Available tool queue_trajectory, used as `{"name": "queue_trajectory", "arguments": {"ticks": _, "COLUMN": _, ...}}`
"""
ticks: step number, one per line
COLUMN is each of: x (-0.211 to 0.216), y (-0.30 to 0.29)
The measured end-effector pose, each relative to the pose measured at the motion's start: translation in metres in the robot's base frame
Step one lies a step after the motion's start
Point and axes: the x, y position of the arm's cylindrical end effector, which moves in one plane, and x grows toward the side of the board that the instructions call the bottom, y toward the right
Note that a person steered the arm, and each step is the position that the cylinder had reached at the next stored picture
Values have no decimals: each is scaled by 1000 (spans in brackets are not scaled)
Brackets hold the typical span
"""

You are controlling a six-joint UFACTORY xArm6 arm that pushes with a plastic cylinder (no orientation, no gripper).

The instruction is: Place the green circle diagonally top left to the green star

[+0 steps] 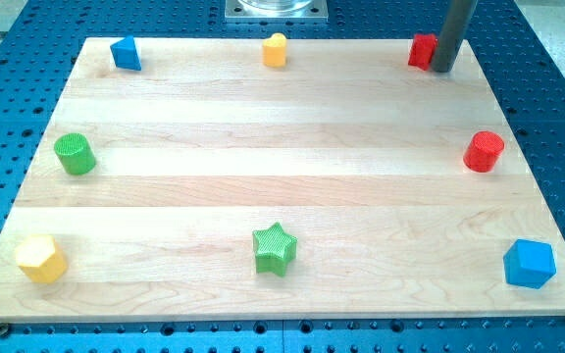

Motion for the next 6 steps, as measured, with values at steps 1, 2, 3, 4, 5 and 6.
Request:
{"name": "queue_trajectory", "arguments": {"ticks": 1, "x": 64, "y": -14}}
{"name": "queue_trajectory", "arguments": {"ticks": 2, "x": 130, "y": -150}}
{"name": "queue_trajectory", "arguments": {"ticks": 3, "x": 192, "y": -300}}
{"name": "queue_trajectory", "arguments": {"ticks": 4, "x": 239, "y": -402}}
{"name": "queue_trajectory", "arguments": {"ticks": 5, "x": 243, "y": -501}}
{"name": "queue_trajectory", "arguments": {"ticks": 6, "x": 212, "y": -536}}
